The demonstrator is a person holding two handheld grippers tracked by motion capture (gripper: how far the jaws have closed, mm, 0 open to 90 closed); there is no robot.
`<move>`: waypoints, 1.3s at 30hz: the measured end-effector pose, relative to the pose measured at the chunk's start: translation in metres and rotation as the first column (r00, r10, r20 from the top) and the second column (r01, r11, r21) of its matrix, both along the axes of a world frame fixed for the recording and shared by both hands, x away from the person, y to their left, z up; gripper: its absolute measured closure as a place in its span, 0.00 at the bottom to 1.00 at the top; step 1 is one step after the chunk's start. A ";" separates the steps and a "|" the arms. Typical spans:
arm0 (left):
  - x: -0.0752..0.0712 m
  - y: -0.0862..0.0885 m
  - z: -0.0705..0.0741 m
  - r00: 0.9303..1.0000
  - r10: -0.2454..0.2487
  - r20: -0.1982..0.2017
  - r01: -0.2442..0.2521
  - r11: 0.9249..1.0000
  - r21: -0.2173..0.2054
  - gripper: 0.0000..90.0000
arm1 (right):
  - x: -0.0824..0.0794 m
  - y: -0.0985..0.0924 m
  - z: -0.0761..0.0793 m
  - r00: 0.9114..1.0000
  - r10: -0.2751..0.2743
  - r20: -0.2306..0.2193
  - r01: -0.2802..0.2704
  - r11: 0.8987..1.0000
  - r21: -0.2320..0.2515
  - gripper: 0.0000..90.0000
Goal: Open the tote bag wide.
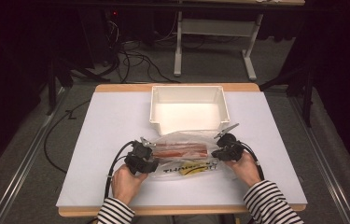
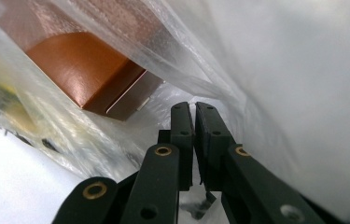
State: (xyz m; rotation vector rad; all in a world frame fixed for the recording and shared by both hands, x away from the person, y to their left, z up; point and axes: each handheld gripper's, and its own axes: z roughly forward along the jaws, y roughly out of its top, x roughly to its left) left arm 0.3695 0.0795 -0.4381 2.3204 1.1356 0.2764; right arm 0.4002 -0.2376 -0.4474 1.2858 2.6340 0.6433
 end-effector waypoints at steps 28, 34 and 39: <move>-0.012 0.018 0.027 0.999 -0.030 0.046 0.031 0.999 -0.040 0.72 | -0.003 0.000 0.021 0.998 0.010 0.057 -0.011 1.000 0.015 1.00; -0.010 0.013 0.039 0.991 0.002 0.133 0.002 0.999 -0.032 0.72 | -0.001 0.001 0.026 0.997 0.008 0.076 -0.010 1.000 0.029 1.00; 0.006 0.008 0.034 0.992 0.034 0.118 -0.026 0.998 -0.066 0.72 | 0.003 0.001 0.028 0.997 -0.001 0.082 -0.001 0.999 0.035 1.00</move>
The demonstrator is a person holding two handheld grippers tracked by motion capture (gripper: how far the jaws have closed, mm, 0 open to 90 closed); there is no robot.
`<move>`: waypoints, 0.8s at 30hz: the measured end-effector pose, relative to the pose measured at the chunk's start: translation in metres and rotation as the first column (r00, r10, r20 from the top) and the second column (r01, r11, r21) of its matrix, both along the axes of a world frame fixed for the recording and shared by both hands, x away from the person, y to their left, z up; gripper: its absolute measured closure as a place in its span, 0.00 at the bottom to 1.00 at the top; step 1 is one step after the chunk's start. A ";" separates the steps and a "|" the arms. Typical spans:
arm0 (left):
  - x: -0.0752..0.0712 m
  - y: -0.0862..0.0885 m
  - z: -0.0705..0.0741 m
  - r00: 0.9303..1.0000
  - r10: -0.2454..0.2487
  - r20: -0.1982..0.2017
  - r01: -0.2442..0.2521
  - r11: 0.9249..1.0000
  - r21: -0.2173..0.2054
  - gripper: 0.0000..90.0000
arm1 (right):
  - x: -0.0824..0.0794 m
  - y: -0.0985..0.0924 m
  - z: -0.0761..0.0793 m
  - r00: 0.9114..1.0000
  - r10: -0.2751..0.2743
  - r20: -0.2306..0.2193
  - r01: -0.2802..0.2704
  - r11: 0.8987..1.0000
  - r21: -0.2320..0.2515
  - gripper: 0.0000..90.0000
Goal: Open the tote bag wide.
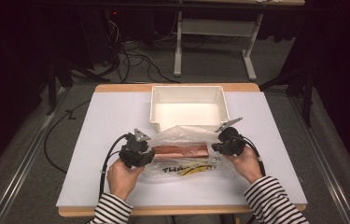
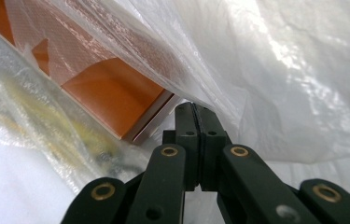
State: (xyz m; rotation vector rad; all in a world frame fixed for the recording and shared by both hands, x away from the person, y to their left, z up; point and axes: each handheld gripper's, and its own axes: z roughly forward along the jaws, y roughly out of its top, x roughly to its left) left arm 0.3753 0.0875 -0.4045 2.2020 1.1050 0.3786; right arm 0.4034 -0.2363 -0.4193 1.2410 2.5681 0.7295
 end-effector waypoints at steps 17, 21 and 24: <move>0.035 0.003 -0.019 0.990 0.137 -0.028 -0.136 0.991 0.011 0.76 | 0.021 0.002 0.000 0.999 -0.045 -0.005 0.045 0.999 0.008 1.00; 0.038 0.002 -0.025 0.989 0.145 -0.042 -0.144 0.989 0.022 0.77 | 0.026 0.001 -0.005 0.998 -0.065 -0.022 0.065 0.998 -0.002 1.00; 0.041 0.002 -0.030 0.987 0.152 -0.051 -0.150 0.988 0.045 0.78 | 0.029 0.001 -0.008 0.997 -0.071 -0.031 0.070 0.997 -0.017 1.00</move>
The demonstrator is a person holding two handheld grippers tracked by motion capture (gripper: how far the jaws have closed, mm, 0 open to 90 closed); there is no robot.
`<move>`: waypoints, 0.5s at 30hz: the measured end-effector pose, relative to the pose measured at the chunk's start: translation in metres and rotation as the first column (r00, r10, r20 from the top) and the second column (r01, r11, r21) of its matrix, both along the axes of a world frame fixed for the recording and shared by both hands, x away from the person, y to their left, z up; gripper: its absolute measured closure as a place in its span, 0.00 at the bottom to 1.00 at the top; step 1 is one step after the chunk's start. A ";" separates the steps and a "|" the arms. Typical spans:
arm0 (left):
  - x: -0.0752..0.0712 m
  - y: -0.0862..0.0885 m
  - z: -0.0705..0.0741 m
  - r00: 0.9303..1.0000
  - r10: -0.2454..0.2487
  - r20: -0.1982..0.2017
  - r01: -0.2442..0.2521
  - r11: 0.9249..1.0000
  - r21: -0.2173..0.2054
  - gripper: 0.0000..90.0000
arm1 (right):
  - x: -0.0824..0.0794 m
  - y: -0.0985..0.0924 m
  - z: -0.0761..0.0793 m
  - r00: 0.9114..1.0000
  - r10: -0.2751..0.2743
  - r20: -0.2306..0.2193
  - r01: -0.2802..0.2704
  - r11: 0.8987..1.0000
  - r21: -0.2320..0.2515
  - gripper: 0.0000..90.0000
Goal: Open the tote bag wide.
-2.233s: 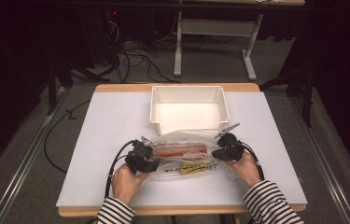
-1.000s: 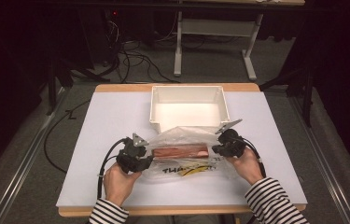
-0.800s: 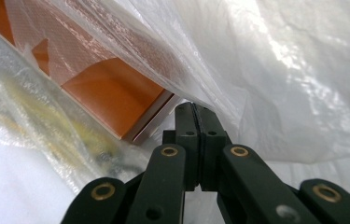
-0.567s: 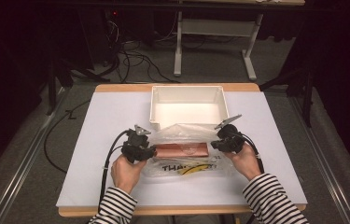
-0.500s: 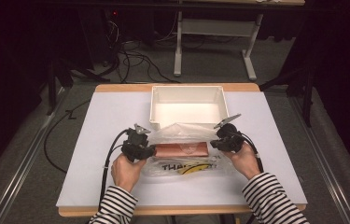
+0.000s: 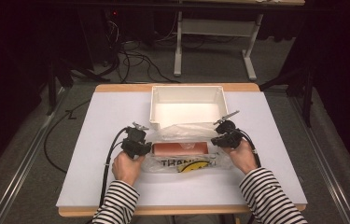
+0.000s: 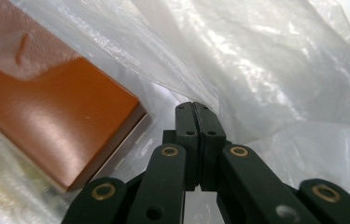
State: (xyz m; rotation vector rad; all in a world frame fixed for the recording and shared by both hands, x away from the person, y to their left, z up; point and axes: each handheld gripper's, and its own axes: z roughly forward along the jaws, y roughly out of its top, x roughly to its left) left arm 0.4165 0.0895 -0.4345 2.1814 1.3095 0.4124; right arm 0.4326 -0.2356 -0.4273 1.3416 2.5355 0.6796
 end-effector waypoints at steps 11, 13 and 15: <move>0.003 0.010 -0.014 0.999 0.030 -0.025 -0.028 0.998 0.064 0.78 | 0.005 -0.008 -0.010 0.999 -0.032 -0.026 0.031 0.998 -0.053 1.00; 0.004 0.016 -0.018 0.998 0.041 -0.044 -0.038 0.998 0.059 0.78 | 0.008 -0.011 -0.017 0.997 -0.043 -0.068 0.038 0.997 -0.074 1.00; 0.003 0.019 -0.020 0.998 0.040 -0.049 -0.038 0.998 0.046 0.77 | 0.008 -0.013 -0.020 0.996 -0.031 -0.080 0.025 0.997 -0.078 1.00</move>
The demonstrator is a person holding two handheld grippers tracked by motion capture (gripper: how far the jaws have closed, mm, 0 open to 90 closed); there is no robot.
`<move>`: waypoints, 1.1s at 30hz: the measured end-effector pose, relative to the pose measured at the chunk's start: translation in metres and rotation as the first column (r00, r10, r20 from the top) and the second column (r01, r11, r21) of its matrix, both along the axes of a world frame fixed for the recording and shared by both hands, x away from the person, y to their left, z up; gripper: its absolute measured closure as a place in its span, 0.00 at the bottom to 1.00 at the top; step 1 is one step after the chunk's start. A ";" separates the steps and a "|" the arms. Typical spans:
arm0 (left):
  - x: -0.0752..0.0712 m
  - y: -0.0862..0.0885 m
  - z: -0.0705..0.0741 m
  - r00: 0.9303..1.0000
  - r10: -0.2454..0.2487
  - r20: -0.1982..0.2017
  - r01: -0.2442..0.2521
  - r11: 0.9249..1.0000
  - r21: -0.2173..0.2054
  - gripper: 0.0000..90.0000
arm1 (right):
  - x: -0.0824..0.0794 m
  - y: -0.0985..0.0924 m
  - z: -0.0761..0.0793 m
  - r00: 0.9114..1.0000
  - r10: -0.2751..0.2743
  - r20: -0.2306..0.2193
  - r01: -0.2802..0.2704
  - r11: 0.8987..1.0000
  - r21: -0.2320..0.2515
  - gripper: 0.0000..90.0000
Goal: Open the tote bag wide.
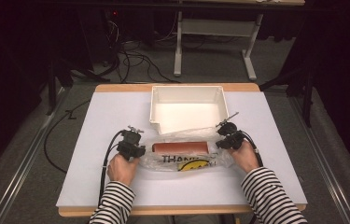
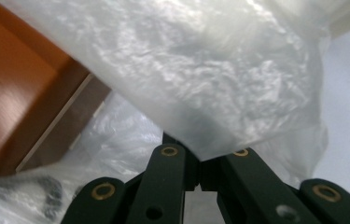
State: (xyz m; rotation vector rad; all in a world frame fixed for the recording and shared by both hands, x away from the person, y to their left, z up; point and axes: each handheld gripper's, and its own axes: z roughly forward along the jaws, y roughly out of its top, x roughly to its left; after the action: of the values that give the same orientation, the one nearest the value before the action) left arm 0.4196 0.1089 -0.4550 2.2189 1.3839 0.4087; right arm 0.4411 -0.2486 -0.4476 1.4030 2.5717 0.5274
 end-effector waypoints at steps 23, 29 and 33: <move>-0.061 -0.009 0.017 0.982 -0.181 0.060 0.184 0.982 -0.047 0.62 | -0.048 0.007 0.011 0.992 0.110 0.053 -0.113 0.992 0.048 0.89; -0.056 -0.006 0.004 0.983 -0.173 0.060 0.172 0.985 0.027 0.62 | -0.047 0.000 -0.001 0.997 0.073 0.036 -0.074 0.997 0.009 0.90; -0.049 0.001 -0.001 0.989 -0.146 0.030 0.145 0.989 0.014 0.62 | -0.045 -0.006 -0.001 0.998 0.047 0.036 -0.047 0.999 0.005 0.90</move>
State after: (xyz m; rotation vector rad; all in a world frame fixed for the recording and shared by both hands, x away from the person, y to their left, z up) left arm 0.3704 0.1100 -0.4560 2.2951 1.1973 0.3982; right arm 0.3960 -0.2544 -0.4486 1.3254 2.5824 0.5623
